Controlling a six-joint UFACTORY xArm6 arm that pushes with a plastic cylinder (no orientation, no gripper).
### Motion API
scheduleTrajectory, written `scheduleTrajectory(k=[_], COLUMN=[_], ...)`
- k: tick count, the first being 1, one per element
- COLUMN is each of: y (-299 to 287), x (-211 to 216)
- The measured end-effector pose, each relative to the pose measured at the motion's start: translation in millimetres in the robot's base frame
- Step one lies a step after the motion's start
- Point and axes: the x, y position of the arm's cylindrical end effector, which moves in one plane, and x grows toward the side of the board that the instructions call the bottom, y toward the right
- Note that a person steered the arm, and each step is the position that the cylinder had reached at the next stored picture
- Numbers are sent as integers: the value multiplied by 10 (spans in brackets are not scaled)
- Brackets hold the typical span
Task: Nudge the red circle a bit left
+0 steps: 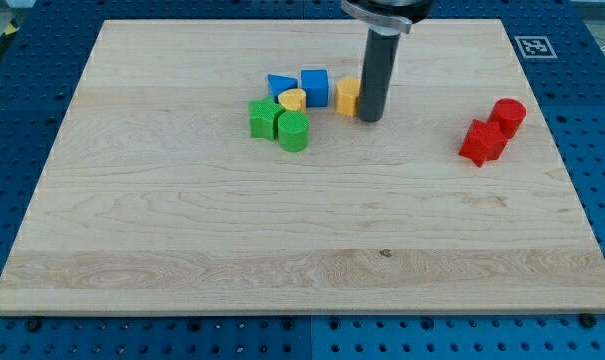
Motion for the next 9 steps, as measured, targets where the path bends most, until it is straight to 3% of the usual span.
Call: scheduleTrajectory(k=[1, 3, 5, 6, 8, 9], y=[-28, 691, 1766, 2268, 2297, 2079], x=[-1, -286, -548, -322, 294, 344])
